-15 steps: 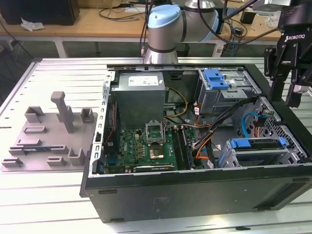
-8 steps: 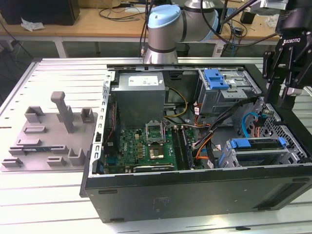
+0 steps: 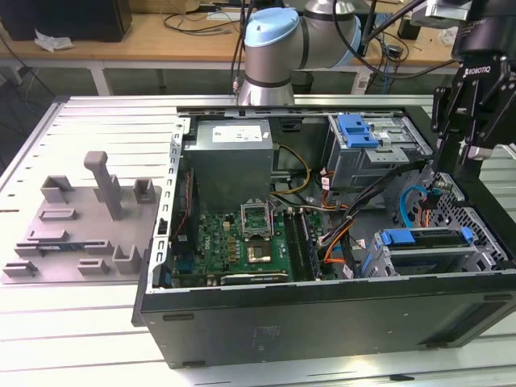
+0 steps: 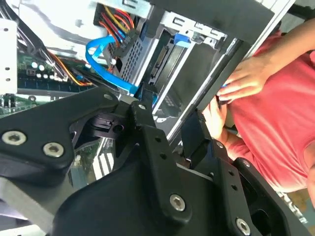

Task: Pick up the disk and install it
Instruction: 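Insert the first disk wire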

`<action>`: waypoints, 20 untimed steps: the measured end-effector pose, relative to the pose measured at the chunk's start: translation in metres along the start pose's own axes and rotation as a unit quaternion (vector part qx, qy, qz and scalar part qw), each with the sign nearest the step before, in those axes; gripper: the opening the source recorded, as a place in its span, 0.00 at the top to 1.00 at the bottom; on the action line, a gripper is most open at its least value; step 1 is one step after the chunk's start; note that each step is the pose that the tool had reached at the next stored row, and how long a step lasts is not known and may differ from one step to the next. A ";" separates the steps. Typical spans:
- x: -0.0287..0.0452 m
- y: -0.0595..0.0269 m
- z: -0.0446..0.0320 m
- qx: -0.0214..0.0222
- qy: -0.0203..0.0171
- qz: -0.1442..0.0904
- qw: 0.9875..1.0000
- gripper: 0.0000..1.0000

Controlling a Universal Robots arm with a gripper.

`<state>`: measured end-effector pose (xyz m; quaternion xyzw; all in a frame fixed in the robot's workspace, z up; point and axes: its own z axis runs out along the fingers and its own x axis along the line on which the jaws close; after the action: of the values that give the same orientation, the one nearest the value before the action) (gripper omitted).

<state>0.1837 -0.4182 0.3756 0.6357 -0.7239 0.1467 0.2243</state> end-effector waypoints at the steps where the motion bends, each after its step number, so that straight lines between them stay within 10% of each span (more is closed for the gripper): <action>1: -0.0018 0.0006 -0.0009 0.013 -0.002 0.007 1.000 0.50; 5: -0.0027 0.0014 -0.0009 0.031 -0.006 0.022 0.999 0.50; 11: -0.0041 0.0005 0.0010 0.009 -0.008 0.059 0.998 0.50; 20: -0.0326 -0.0106 -0.0048 0.008 -0.005 0.061 0.998 0.50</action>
<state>0.1978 -0.3895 0.3622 0.5929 -0.7613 0.1627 0.2056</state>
